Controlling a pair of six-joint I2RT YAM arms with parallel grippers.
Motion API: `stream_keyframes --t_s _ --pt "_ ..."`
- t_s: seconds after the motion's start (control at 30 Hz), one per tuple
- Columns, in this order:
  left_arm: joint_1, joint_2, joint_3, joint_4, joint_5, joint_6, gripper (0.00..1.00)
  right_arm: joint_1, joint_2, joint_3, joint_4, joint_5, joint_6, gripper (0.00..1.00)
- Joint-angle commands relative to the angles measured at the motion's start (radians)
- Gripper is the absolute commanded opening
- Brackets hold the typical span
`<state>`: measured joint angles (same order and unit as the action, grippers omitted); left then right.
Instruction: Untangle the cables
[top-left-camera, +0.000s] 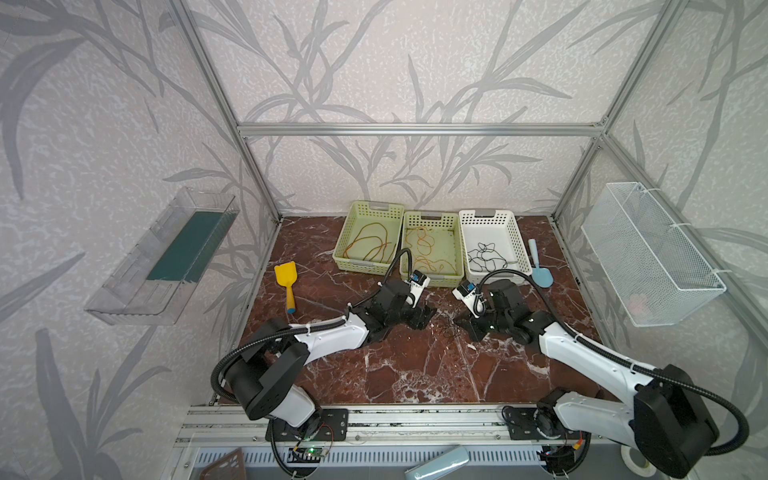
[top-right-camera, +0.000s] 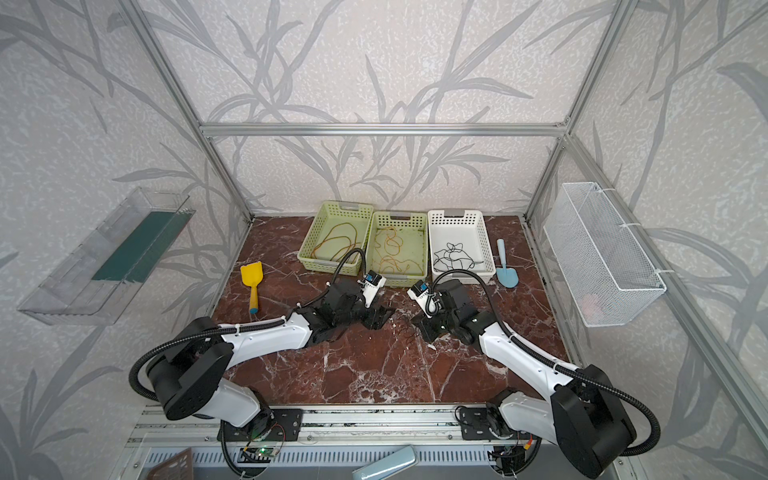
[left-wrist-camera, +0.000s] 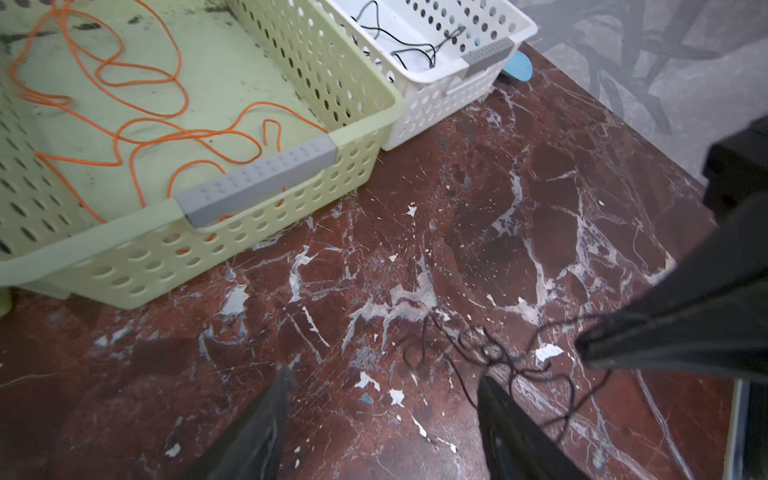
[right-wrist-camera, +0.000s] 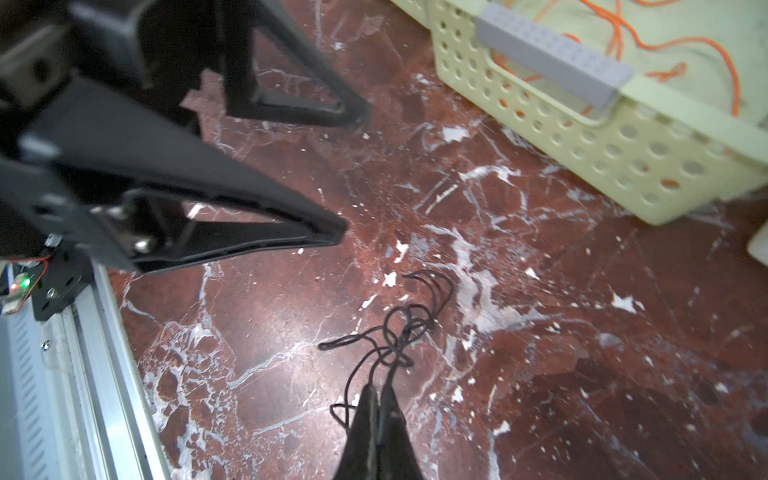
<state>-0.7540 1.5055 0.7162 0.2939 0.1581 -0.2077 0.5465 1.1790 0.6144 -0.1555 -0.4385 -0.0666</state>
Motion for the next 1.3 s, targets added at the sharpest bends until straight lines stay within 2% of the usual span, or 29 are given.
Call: stream_keyframes --t_s 0.0,0.07,0.13,0.3,0.5,0.73,1.13,1.27 --pt "0.006 -0.095 -0.075 0.080 -0.166 -0.054 0.79 0.046 0.013 0.047 0.037 -0.079 -0.124 0.04" --pt "0.008 -0.172 -0.137 0.091 -0.243 -0.064 0.84 0.086 0.067 0.083 0.011 -0.094 -0.172 0.04" --pt "0.009 -0.229 -0.173 0.065 -0.272 -0.061 0.86 0.113 0.137 0.131 -0.035 -0.087 -0.198 0.04" --pt "0.012 -0.247 -0.218 0.009 -0.186 -0.020 0.81 0.119 0.293 0.218 -0.092 -0.063 -0.172 0.04" --pt "0.010 -0.190 -0.241 -0.014 -0.158 -0.012 0.75 0.119 0.379 0.284 -0.130 -0.024 -0.144 0.05" --pt "0.009 -0.092 -0.197 -0.012 -0.135 -0.013 0.76 0.120 0.448 0.324 -0.184 0.033 -0.090 0.05" --pt "0.004 0.080 -0.073 -0.015 -0.080 0.013 0.78 0.119 0.420 0.298 -0.179 0.089 -0.051 0.05" --pt "-0.001 0.148 -0.015 -0.085 -0.096 0.012 0.77 0.119 0.406 0.297 -0.171 0.102 -0.031 0.05"
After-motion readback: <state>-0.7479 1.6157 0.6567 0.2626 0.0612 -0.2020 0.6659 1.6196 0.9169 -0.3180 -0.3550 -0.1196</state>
